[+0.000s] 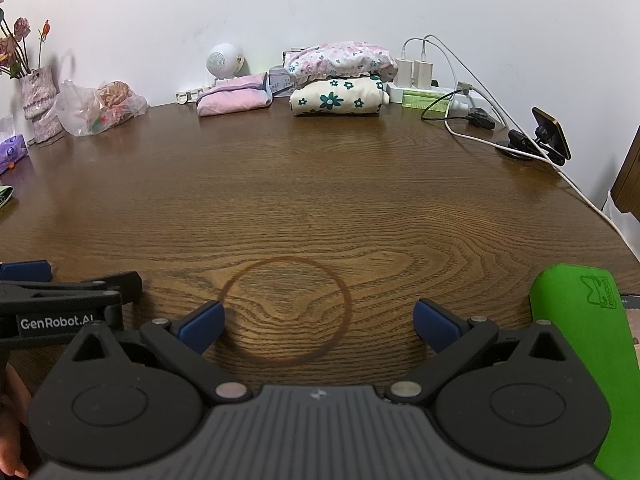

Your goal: Fold clothes

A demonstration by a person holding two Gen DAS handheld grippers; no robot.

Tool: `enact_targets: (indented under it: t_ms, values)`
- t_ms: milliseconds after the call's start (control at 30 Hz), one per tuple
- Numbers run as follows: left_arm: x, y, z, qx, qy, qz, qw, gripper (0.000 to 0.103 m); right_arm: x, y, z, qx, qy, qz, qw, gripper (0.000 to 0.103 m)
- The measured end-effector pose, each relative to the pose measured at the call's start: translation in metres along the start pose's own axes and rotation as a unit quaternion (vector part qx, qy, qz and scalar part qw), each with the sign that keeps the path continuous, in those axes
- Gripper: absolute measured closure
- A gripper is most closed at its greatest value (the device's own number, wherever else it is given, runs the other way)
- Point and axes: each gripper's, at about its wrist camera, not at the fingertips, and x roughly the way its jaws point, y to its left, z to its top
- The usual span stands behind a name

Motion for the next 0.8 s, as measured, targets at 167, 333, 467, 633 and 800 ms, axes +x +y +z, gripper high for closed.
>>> enact_targets:
  t_ms: [167, 333, 467, 633, 800]
  values:
    - [-0.0006, -0.0004, 0.0006, 0.0, 0.0, 0.0, 1.0, 0.0, -0.0002, 0.0014, -0.0005, 0.0, 0.0, 0.0, 1.0, 0.001]
    - [-0.0003, -0.0012, 0.0013, 0.0, 0.0, 0.0, 1.0, 0.0, 0.0006, 0.0023, -0.0004, -0.003, 0.001, -0.002, 1.0, 0.001]
    - [-0.0001, -0.0009, 0.0006, 0.0, 0.0, -0.001, 1.0, 0.0, 0.0008, 0.0023, -0.0001, -0.002, 0.001, -0.001, 1.0, 0.001]
    - [0.0001, -0.0003, -0.0003, 0.0, 0.0, -0.001, 1.0, 0.0, 0.0004, 0.0018, -0.0002, -0.002, 0.001, -0.002, 1.0, 0.001]
    - [0.0001, 0.0004, -0.0009, 0.0, 0.0, -0.001, 1.0, 0.0, 0.0014, 0.0029, -0.0001, -0.006, 0.003, -0.005, 1.0, 0.001]
